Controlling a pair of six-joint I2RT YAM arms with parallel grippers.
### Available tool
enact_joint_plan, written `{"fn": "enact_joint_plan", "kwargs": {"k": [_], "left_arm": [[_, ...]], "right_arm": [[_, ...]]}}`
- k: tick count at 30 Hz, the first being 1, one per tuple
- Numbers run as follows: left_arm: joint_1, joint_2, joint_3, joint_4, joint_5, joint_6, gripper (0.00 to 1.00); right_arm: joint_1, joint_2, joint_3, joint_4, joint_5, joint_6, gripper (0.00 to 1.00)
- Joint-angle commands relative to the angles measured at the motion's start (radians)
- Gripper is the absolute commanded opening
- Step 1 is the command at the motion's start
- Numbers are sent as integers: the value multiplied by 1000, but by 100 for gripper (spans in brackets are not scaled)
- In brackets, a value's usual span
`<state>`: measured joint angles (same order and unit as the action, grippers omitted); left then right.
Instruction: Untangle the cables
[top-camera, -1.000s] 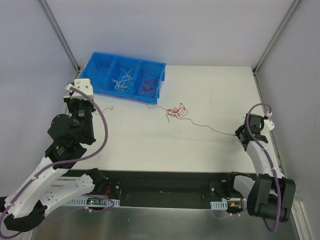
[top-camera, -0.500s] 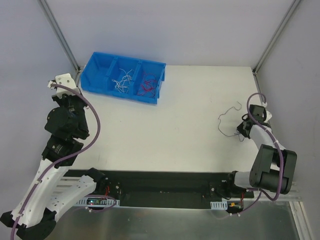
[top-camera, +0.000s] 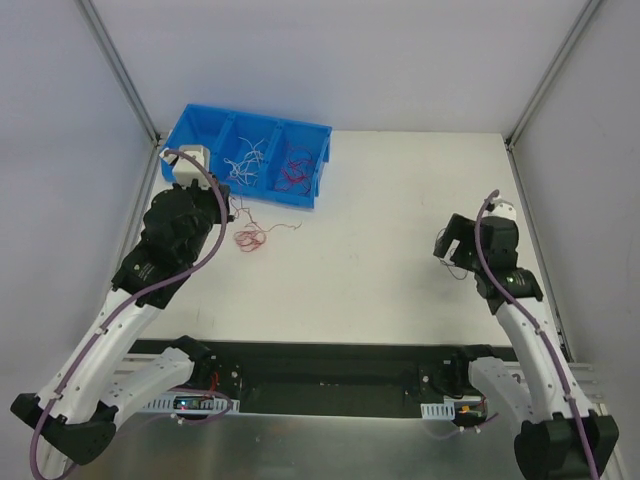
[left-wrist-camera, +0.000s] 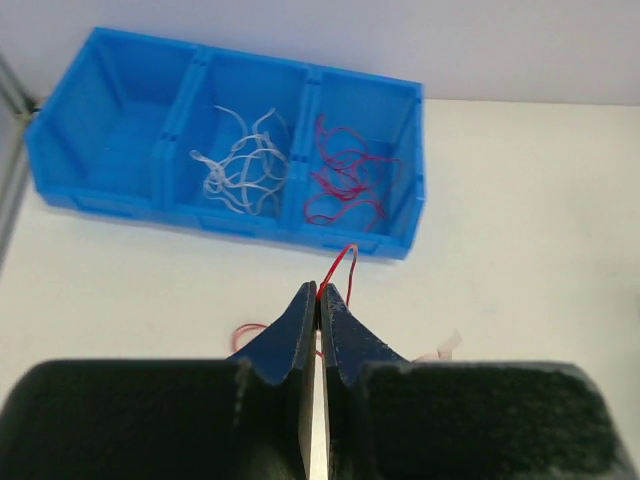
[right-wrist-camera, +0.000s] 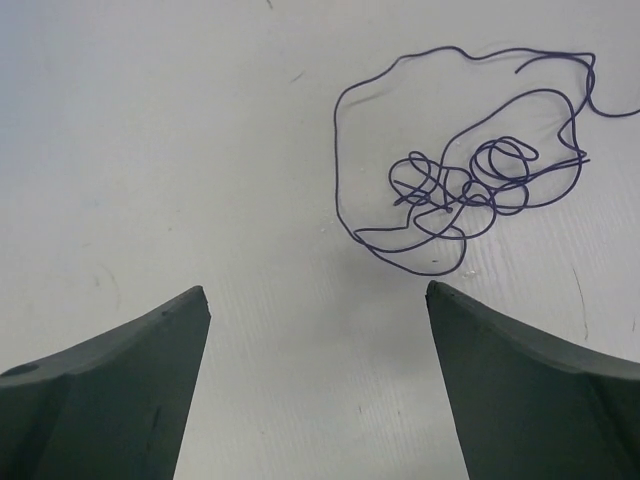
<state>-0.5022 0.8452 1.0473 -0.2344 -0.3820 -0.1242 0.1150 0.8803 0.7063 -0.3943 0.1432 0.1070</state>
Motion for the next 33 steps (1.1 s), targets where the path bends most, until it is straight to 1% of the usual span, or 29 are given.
{"fn": "enact_joint_plan", "kwargs": {"k": [1, 3, 5, 6, 8, 10, 12, 13, 14, 17, 18, 19, 20, 22, 25, 28, 29, 30, 32, 33], "left_arm": [[2, -40, 10, -6, 185, -138, 0], [4, -40, -7, -8, 224, -161, 0], [2, -37, -42, -6, 261, -193, 0], [4, -34, -56, -8, 275, -212, 0], [4, -29, -79, -8, 305, -255, 0], [2, -14, -89, 0, 356, -282, 0], [2, 20, -89, 1, 380, -292, 0], [2, 32, -87, 1, 415, -296, 0], [4, 43, -90, 3, 422, -305, 0], [2, 52, -110, 9, 439, -322, 0], [2, 54, -113, 10, 443, -327, 0], [2, 52, -118, 12, 445, -325, 0], [2, 51, -124, 12, 440, -319, 0], [2, 42, -130, 12, 419, -302, 0], [2, 48, -119, 12, 361, -259, 0], [4, 90, -73, 14, 283, -216, 0], [4, 118, -44, 14, 253, -210, 0], [4, 158, -15, 14, 232, -207, 0], [5, 204, 48, 17, 184, -203, 0], [7, 237, 78, 21, 161, -203, 0]], "right_arm": [[17, -130, -13, -49, -79, -41, 93], [35, -132, -11, -31, -132, -46, 95], [83, -124, -30, 12, -223, -33, 96], [116, -121, -45, 50, -229, -14, 96], [222, -100, -76, 145, -209, 32, 96], [316, -35, -97, 278, -208, 74, 96], [389, 72, -87, 389, -208, 127, 91], [429, 133, -79, 463, -206, 152, 86], [457, 190, -73, 504, -206, 177, 80], [537, 371, -59, 647, -173, 246, 72], [551, 434, -30, 660, -163, 249, 69], [558, 489, 8, 654, -156, 240, 64], [568, 546, 48, 620, -149, 218, 62], [592, 638, 108, 582, -79, 185, 61], [620, 710, 151, 575, -30, 178, 65], [647, 772, 189, 528, 59, 191, 62], [652, 789, 193, 519, 87, 189, 58], [660, 804, 193, 522, 113, 191, 51], [661, 815, 197, 531, 99, 180, 42], [661, 810, 200, 532, 99, 174, 39]]}}
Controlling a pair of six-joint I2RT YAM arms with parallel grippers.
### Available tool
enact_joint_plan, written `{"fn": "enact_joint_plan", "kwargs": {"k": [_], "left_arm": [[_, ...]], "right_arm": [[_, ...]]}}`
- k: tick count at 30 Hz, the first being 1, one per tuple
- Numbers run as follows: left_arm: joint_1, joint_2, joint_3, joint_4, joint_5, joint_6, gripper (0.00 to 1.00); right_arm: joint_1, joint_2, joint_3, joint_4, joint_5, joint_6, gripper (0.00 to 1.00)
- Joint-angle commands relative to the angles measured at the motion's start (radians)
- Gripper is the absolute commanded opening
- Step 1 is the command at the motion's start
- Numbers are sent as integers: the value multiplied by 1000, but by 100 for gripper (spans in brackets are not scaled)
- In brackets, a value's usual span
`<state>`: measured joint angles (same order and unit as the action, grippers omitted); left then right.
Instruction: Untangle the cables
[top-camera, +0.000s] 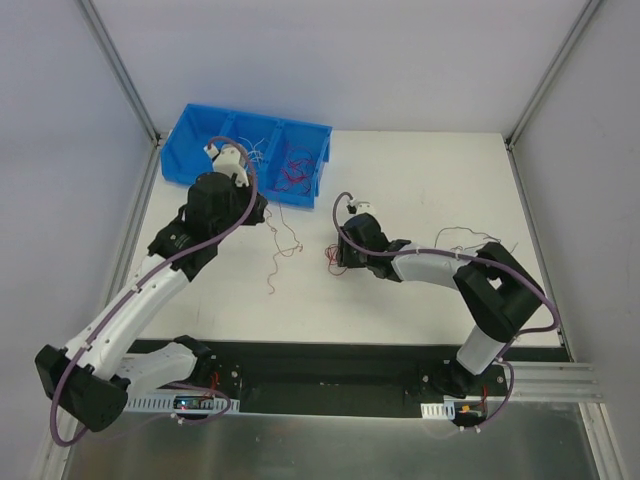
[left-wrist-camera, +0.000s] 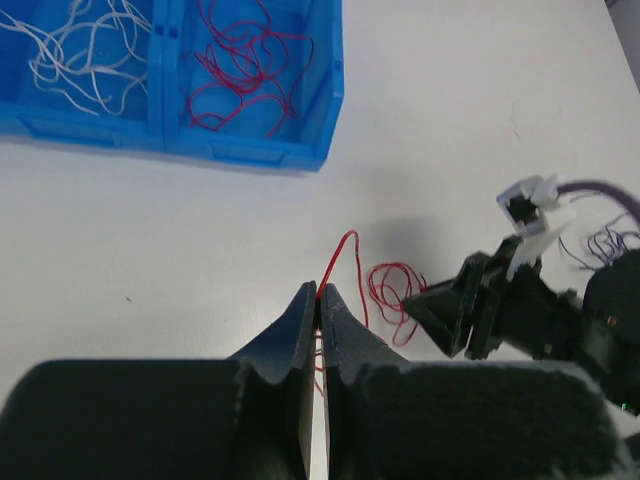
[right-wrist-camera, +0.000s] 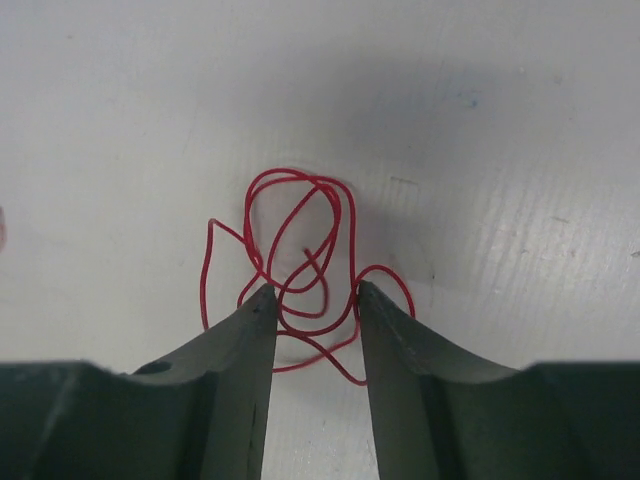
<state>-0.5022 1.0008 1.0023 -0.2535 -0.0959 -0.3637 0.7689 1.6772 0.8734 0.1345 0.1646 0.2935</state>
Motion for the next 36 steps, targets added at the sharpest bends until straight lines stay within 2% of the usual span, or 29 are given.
{"fn": "enact_joint_plan", "kwargs": {"k": [1, 7, 10, 21, 30, 36], "left_arm": [[10, 111, 152, 49, -140, 37, 0], [28, 297, 350, 102, -198, 51, 0], [51, 392, 442, 158, -211, 80, 0], [178, 749, 654, 298, -87, 25, 0], [198, 1091, 832, 310, -33, 57, 0], [198, 1202, 857, 312, 19, 78, 0]], "right_arm": [[9, 12, 32, 2, 96, -11, 33], [7, 12, 19, 17, 67, -16, 8], [4, 6, 10, 31, 56, -16, 1], [-42, -24, -47, 99, -28, 7, 1], [-56, -10, -45, 109, -56, 13, 1], [-57, 16, -25, 109, -76, 10, 1]]}}
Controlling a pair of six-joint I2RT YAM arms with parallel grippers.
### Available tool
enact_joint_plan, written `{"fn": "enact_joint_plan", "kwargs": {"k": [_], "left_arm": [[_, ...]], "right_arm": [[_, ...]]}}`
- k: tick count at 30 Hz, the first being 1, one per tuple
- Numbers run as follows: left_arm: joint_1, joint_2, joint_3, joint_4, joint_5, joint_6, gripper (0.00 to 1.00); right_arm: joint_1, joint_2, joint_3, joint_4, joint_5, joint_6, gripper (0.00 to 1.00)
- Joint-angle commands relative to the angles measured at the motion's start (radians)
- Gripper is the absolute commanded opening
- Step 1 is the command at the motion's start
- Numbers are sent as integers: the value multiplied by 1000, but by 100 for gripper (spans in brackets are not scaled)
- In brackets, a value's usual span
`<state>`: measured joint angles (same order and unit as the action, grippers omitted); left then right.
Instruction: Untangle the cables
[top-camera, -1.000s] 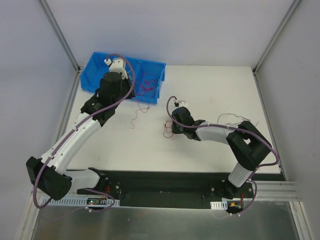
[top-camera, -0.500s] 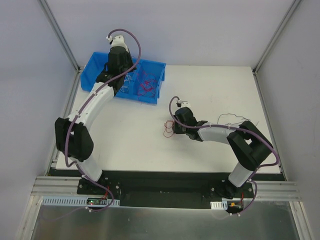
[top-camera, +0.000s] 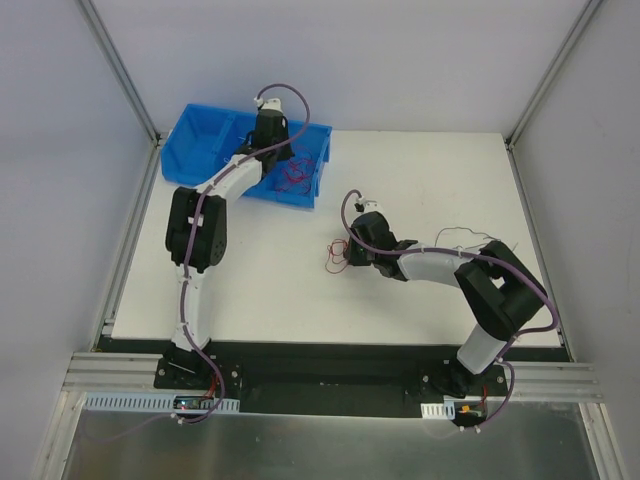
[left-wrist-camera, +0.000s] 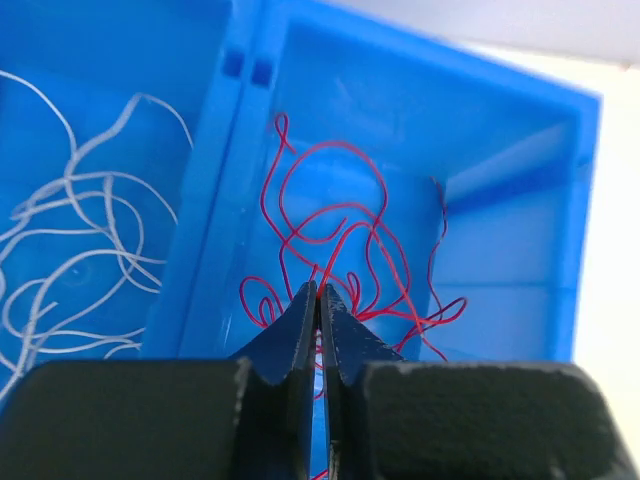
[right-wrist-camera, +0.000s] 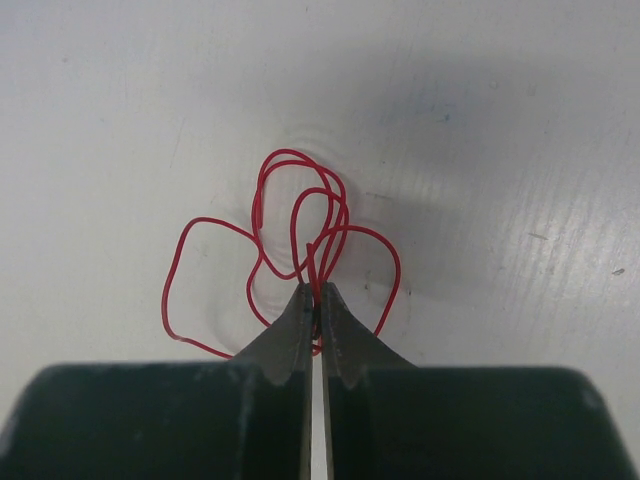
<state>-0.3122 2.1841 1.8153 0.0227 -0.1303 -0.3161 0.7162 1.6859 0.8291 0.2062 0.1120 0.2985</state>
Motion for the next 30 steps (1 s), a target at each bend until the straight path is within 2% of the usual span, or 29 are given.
{"fn": "enact_joint_plan", "kwargs": {"k": [1, 3, 4, 5, 7, 9, 12, 13, 19, 21, 25, 30], "left_arm": [[9, 16, 36, 34, 63, 38, 0], [9, -3, 13, 33, 92, 67, 0], [9, -24, -3, 29, 109, 83, 4], [9, -49, -25, 31, 121, 90, 10], [10, -105, -56, 26, 129, 92, 33], [9, -186, -91, 26, 156, 78, 52], [9, -288, -140, 17, 176, 48, 69], [9, -317, -154, 8, 181, 34, 72], [12, -496, -278, -65, 270, -84, 82], [18, -565, -367, -67, 378, -170, 82], [5, -708, -606, -30, 608, -218, 77], [-62, -906, -945, 11, 684, -205, 79]], "right_arm": [[-6, 6, 19, 38, -23, 7, 1], [-4, 6, 19, 39, -23, 7, 1], [-6, 6, 19, 39, -25, 7, 0], [-6, 6, 19, 41, -28, 7, 1], [-6, 6, 19, 42, -32, 7, 1], [-6, 5, 16, 41, -35, 7, 1], [-3, -2, 8, 48, -40, 8, 1], [-4, -3, 4, 55, -43, 7, 1], [-3, -20, -27, 108, -96, -4, 1], [0, -32, -48, 149, -144, -19, 1], [11, -52, -93, 257, -242, -42, 1], [34, -66, -111, 323, -296, -64, 1]]}}
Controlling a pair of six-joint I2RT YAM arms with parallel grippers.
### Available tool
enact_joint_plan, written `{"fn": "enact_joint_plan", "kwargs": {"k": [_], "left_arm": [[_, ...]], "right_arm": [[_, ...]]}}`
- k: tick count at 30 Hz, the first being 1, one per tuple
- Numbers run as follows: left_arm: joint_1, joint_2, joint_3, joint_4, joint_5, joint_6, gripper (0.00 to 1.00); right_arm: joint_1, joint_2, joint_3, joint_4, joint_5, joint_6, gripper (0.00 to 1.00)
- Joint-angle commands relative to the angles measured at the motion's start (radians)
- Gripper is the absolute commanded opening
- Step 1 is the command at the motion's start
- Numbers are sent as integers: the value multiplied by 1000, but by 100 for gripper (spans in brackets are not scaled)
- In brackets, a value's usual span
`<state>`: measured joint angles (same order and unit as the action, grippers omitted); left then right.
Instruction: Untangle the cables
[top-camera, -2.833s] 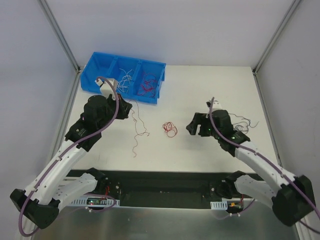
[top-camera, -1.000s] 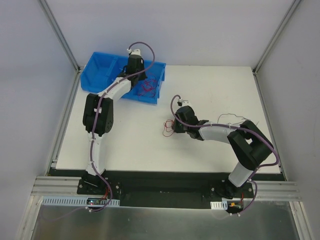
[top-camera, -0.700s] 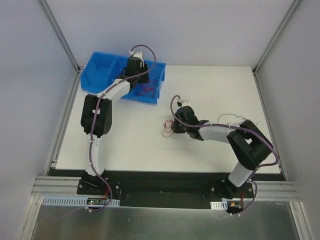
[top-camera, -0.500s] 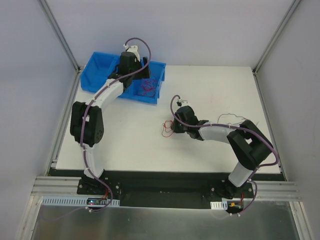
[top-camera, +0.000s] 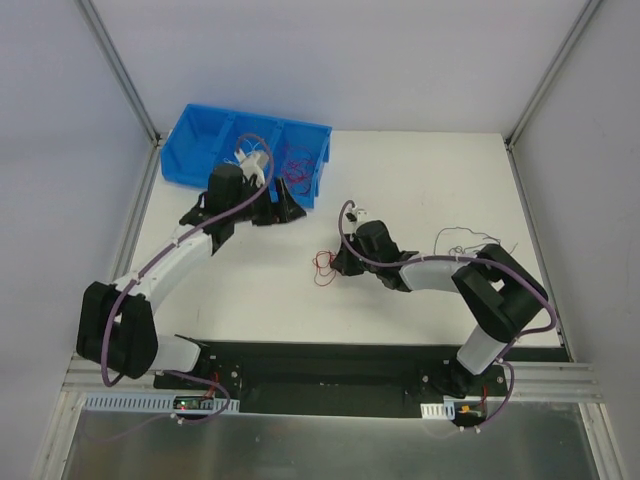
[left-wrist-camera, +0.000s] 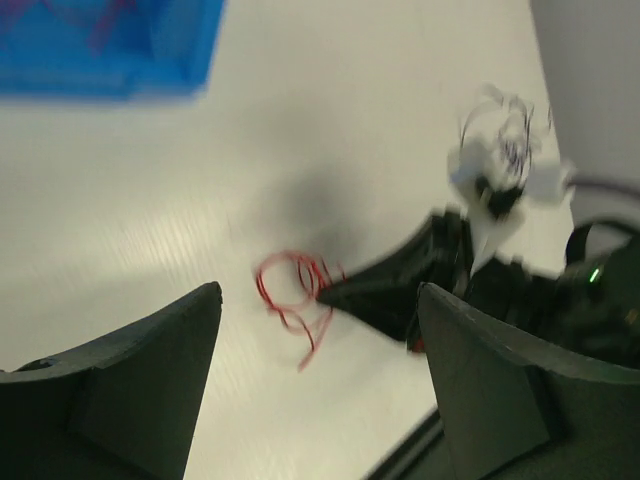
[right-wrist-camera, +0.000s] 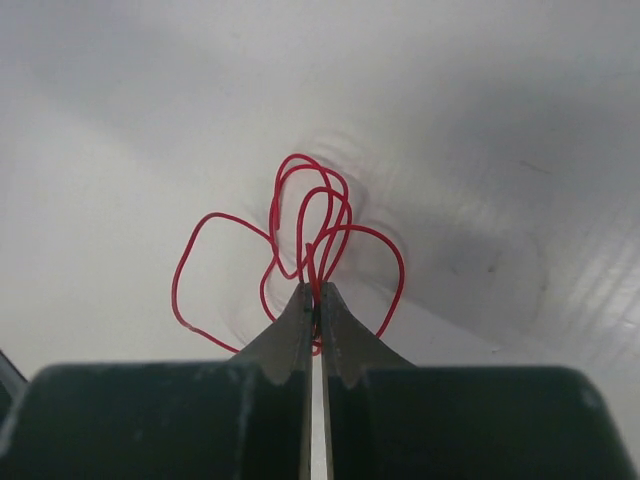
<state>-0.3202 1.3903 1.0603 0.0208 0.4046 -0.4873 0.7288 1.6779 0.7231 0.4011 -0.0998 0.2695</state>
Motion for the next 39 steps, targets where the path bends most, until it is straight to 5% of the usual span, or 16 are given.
{"fn": "enact_joint_plan", "kwargs": {"k": [1, 9, 21, 24, 28, 32, 39], "left_arm": [[-80, -129, -236, 16, 149, -48, 79], [-209, -83, -352, 45, 53, -99, 82], [-229, 58, -350, 48, -122, -143, 43], [-229, 61, -336, 36, -133, -114, 23], [-229, -2, -356, 31, -161, -76, 0], [-230, -85, -385, 31, -168, -39, 0], [-229, -174, -421, 34, -178, -37, 0]], "right_arm": [[27, -58, -5, 130, -86, -38, 1], [60, -67, -11, 120, -61, -52, 1], [81, -110, -42, 134, -23, -69, 2], [87, -110, -44, 134, -17, -69, 3], [86, -119, -45, 108, 26, -67, 9], [71, -115, -31, 36, 135, -29, 27], [-14, -98, -62, 79, 52, 60, 48]]}}
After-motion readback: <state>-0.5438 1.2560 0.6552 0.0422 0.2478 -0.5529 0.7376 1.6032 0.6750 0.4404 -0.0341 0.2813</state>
